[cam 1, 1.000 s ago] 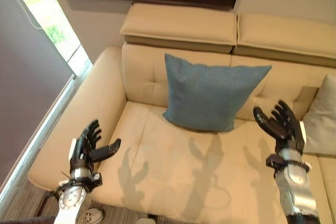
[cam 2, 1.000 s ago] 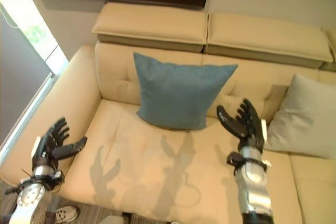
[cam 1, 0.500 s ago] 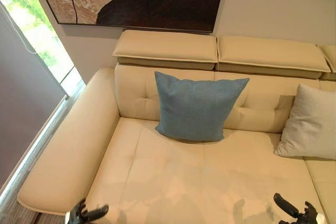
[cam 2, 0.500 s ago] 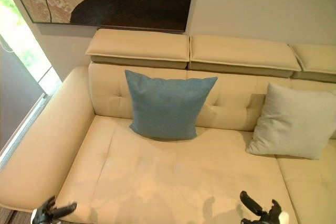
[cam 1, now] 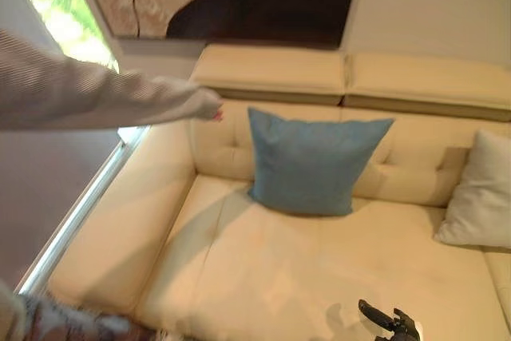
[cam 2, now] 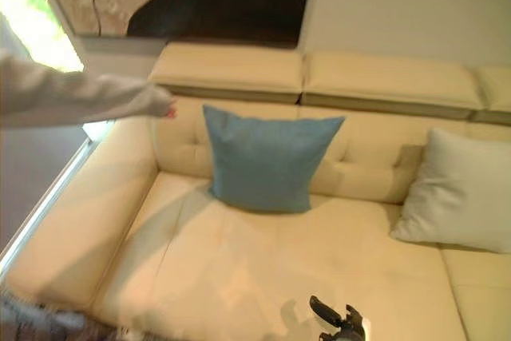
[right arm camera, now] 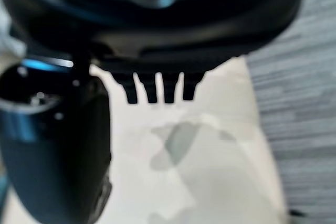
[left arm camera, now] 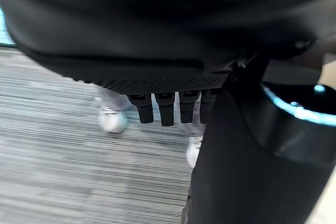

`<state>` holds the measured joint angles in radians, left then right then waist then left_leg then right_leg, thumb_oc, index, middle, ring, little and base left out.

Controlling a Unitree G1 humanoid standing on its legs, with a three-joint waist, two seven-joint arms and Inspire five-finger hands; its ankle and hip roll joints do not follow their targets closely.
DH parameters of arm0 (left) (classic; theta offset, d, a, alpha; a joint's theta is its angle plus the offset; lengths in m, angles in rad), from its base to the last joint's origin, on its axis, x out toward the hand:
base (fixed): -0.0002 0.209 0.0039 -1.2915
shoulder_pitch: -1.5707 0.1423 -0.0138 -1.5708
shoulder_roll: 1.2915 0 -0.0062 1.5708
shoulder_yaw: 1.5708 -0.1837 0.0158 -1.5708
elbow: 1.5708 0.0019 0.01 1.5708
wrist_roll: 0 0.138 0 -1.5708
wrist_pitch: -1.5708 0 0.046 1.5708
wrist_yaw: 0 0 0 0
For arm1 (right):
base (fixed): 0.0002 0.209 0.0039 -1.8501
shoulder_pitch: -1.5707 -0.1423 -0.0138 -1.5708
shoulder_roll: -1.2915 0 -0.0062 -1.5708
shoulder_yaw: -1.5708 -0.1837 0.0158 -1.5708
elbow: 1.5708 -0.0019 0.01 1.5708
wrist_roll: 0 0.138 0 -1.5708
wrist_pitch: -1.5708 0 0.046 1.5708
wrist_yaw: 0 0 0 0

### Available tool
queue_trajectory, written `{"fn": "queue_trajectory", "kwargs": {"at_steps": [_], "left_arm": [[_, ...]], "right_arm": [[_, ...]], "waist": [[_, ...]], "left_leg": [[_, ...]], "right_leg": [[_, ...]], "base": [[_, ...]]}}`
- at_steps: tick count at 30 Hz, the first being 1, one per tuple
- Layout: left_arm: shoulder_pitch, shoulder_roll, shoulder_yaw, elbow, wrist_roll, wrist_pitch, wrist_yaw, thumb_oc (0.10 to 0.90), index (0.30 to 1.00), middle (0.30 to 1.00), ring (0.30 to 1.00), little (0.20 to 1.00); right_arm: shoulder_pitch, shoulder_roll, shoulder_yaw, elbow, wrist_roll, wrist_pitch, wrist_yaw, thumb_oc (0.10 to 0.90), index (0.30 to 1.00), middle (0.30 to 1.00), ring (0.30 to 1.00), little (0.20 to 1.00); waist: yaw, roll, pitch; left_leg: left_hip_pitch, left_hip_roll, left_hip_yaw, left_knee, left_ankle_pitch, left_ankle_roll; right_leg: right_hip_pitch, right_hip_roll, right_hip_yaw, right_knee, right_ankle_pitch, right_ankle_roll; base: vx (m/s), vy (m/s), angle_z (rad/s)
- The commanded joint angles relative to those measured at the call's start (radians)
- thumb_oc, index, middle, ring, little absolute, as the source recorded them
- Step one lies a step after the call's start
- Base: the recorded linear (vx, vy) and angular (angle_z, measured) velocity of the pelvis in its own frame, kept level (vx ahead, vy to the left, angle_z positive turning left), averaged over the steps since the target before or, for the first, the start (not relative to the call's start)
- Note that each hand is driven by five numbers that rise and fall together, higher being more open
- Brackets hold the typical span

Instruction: Pick up all the scattered cushions and arrange them neatly on the sofa.

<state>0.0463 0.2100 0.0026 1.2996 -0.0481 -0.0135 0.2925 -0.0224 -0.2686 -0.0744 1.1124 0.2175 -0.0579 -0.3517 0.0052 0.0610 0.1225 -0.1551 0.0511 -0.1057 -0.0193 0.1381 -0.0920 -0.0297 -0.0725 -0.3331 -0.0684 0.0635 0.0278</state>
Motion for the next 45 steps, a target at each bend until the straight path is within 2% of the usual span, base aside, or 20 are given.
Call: {"fn": "queue_trajectory", "kwargs": {"at_steps": [1,2,4,7,8,10,11,16,17,20,21,23,24,25,27,29,31,34,39,45], "left_arm": [[-0.021,0.069,0.023,0.028,0.038,0.011,0.063,0.8,0.9,0.9,0.9,0.9],[-0.004,0.056,0.048,0.052,0.038,0.012,0.066,0.8,0.9,0.9,0.9,0.9],[0.0,0.052,0.053,0.054,0.035,0.014,0.071,0.8,0.9,0.9,0.9,0.9],[-0.002,0.033,0.035,0.037,0.033,0.007,0.086,0.8,0.9,0.9,0.9,0.9],[-0.013,0.024,0.015,0.023,0.029,0.001,0.088,0.8,0.9,0.9,0.9,0.9],[-0.042,0.014,-0.032,-0.006,0.049,-0.005,0.097,0.8,0.9,0.9,0.9,0.9],[-0.061,0.013,-0.058,-0.022,0.067,-0.002,0.097,0.8,0.9,0.9,0.9,0.9],[-0.079,0.023,-0.111,-0.014,0.166,0.02,0.091,0.8,0.9,0.9,0.9,0.9],[-0.077,0.035,-0.131,0.0,0.219,0.033,0.081,0.8,0.9,0.9,0.9,0.9],[-0.053,0.041,-0.12,0.036,0.256,0.058,0.069,0.8,0.9,0.9,0.9,0.9],[-0.053,0.041,-0.12,0.036,0.256,0.058,0.07,0.8,0.9,0.9,0.9,0.9],[-0.017,0.033,-0.109,0.064,0.267,0.074,0.066,0.8,0.9,0.9,0.9,0.9],[-0.017,0.033,-0.109,0.064,0.267,0.074,0.066,0.8,0.9,0.9,0.9,0.9],[-0.008,0.032,-0.103,0.065,0.262,0.074,0.064,0.8,0.9,0.9,0.9,0.9],[-0.003,0.033,-0.098,0.062,0.257,0.075,0.067,0.8,0.9,0.9,0.9,0.9],[-0.006,0.032,-0.094,0.052,0.242,0.068,0.074,0.8,0.9,0.9,0.9,0.9],[-0.01,0.034,-0.101,0.034,0.229,0.066,0.083,0.8,0.9,0.9,0.9,0.9],[-0.024,0.031,-0.106,0.015,0.219,0.062,0.095,0.8,0.9,0.9,0.9,0.9],[-0.064,0.019,-0.156,-0.03,0.221,0.049,0.1,0.8,0.9,0.9,0.9,0.9],[-0.063,0.002,-0.162,-0.023,0.205,0.052,0.102,0.8,0.9,0.9,0.9,0.9]], "right_arm": [[-0.011,-0.043,-0.02,-0.029,-0.021,-0.042,-0.053,0.8,0.9,0.9,0.9,0.9],[0.004,-0.048,-0.028,-0.031,-0.021,-0.048,-0.056,0.8,0.9,0.9,0.9,0.9],[0.008,-0.048,-0.029,-0.035,-0.026,-0.047,-0.056,0.8,0.9,0.9,0.9,0.9],[0.013,-0.039,-0.028,-0.046,-0.036,-0.04,-0.057,0.8,0.9,0.9,0.9,0.9],[0.009,-0.036,-0.031,-0.052,-0.031,-0.039,-0.062,0.8,0.9,0.9,0.9,0.9],[-0.004,-0.032,-0.022,-0.058,-0.029,-0.03,-0.069,0.8,0.9,0.9,0.9,0.9],[-0.017,-0.024,-0.011,-0.074,-0.032,-0.022,-0.074,0.8,0.9,0.9,0.9,0.9],[-0.019,0.001,-0.002,-0.097,-0.032,-0.019,-0.081,0.8,0.9,0.9,0.9,0.9],[-0.021,0.002,0.004,-0.1,-0.034,-0.019,-0.077,0.8,0.9,0.9,0.9,0.9],[-0.015,-0.003,0.011,-0.087,-0.048,-0.021,-0.074,0.8,0.9,0.9,0.9,0.9],[-0.015,-0.003,0.011,-0.087,-0.048,-0.021,-0.074,0.8,0.9,0.9,0.9,0.9],[-0.01,-0.003,0.002,-0.087,-0.052,-0.022,-0.074,0.8,0.9,0.9,0.9,0.9],[-0.01,-0.003,0.002,-0.087,-0.052,-0.022,-0.074,0.8,0.9,0.9,0.9,0.9],[-0.009,0.005,0.005,-0.084,-0.061,-0.018,-0.071,0.8,0.9,0.9,0.9,0.9],[-0.005,0.013,0.009,-0.079,-0.065,-0.014,-0.068,0.8,0.9,0.9,0.9,0.9],[-0.003,0.016,0.018,-0.074,-0.073,-0.01,-0.07,0.8,0.9,0.9,0.9,0.9],[0.007,0.023,0.029,-0.087,-0.076,-0.008,-0.074,0.8,0.9,0.9,0.9,0.9],[0.002,0.016,0.053,-0.115,-0.095,-0.01,-0.084,0.8,0.9,0.9,0.9,0.9],[0.0,0.005,0.05,-0.152,-0.078,-0.026,-0.096,0.8,0.9,0.9,0.9,0.9],[0.011,0.014,0.039,-0.196,-0.037,-0.051,-0.094,0.8,0.9,0.9,0.9,0.9]], "waist": [[-0.005,-0.093,0.021],[-0.024,-0.102,0.006],[-0.031,-0.097,0.001],[-0.057,-0.075,-0.017],[-0.062,-0.069,-0.017],[-0.077,-0.076,-0.008],[-0.082,-0.08,0.012],[-0.082,-0.091,0.048],[-0.082,-0.085,0.071],[-0.061,-0.075,0.072],[-0.061,-0.077,0.07],[-0.031,-0.054,0.056],[-0.031,-0.054,0.056],[-0.012,-0.042,0.045],[0.0,-0.041,0.029],[0.022,-0.052,0.0],[0.036,-0.077,-0.023],[0.03,-0.074,-0.033],[0.007,-0.078,-0.026],[-0.004,-0.078,-0.017]], "left_leg": [[0.008,-0.017,0.143,0.195,-0.238,0.064],[0.072,-0.004,0.155,0.359,-0.308,0.066],[0.106,0.0,0.147,0.378,-0.319,0.063],[0.235,0.006,0.113,0.28,-0.35,0.056],[0.274,-0.007,0.096,0.214,-0.372,0.06],[0.284,-0.052,0.078,0.125,-0.416,0.092],[0.294,-0.083,0.065,0.068,-0.411,0.112],[0.285,-0.108,0.091,0.025,-0.369,0.127],[0.256,-0.105,0.106,0.034,-0.348,0.135],[0.222,-0.105,0.131,0.028,-0.322,0.15],[0.219,-0.108,0.131,0.027,-0.319,0.15],[0.203,-0.087,0.17,0.016,-0.295,0.16],[0.203,-0.087,0.17,0.016,-0.295,0.16],[0.183,-0.078,0.188,0.019,-0.28,0.164],[0.165,-0.076,0.198,0.021,-0.27,0.164],[0.126,-0.082,0.213,0.025,-0.248,0.162],[0.11,-0.093,0.216,0.018,-0.238,0.16],[0.108,-0.078,0.22,0.01,-0.23,0.152],[0.107,-0.054,0.215,0.033,-0.226,0.126],[0.105,-0.039,0.199,0.051,-0.217,0.101]], "right_leg": [[-0.01,-0.039,0.006,0.074,-0.145,0.033],[-0.048,-0.047,0.002,0.056,-0.106,0.029],[-0.052,-0.042,0.001,0.054,-0.101,0.028],[-0.099,-0.04,0.009,0.081,-0.077,0.044],[-0.122,-0.046,0.013,0.092,-0.059,0.056],[-0.166,-0.08,0.018,0.1,-0.016,0.082],[-0.202,-0.1,0.03,0.092,0.036,0.111],[-0.217,-0.123,0.005,0.035,0.079,0.143],[-0.221,-0.124,0.006,0.055,0.053,0.15],[-0.172,-0.127,0.022,0.149,-0.005,0.124],[-0.176,-0.13,0.023,0.15,-0.004,0.125],[-0.133,-0.151,0.012,0.273,-0.061,0.103],[-0.133,-0.151,0.012,0.273,-0.061,0.103],[-0.094,-0.163,0.006,0.325,-0.099,0.094],[-0.048,-0.165,0.022,0.348,-0.128,0.095],[0.025,-0.164,0.041,0.308,-0.123,0.111],[0.059,-0.133,0.08,0.231,-0.147,0.114],[0.051,-0.111,0.098,0.194,-0.151,0.115],[0.087,-0.077,0.085,0.127,-0.171,0.094],[0.115,-0.052,0.059,0.094,-0.181,0.072]], "base": [[-0.28,0.082,0.2],[-0.33,0.122,0.09],[-0.23,0.124,-0.12],[-0.18,0.206,0.16],[-0.31,0.294,0.21],[-0.42,0.348,0.16],[-0.5,0.374,0.25],[-0.35,0.205,-0.13],[-0.39,0.112,-0.25],[-0.32,0.085,-0.25],[-0.28,0.08,-0.34],[-0.23,0.054,-0.42],[-0.2,0.007,-0.49],[-0.13,-0.001,-0.39],[-0.2,-0.039,-0.26],[-0.17,-0.09,-0.11],[-0.07,-0.116,-0.23],[-0.06,-0.179,-0.53],[-0.02,-0.15,-0.25],[0.0,-0.109,0.12]]}}
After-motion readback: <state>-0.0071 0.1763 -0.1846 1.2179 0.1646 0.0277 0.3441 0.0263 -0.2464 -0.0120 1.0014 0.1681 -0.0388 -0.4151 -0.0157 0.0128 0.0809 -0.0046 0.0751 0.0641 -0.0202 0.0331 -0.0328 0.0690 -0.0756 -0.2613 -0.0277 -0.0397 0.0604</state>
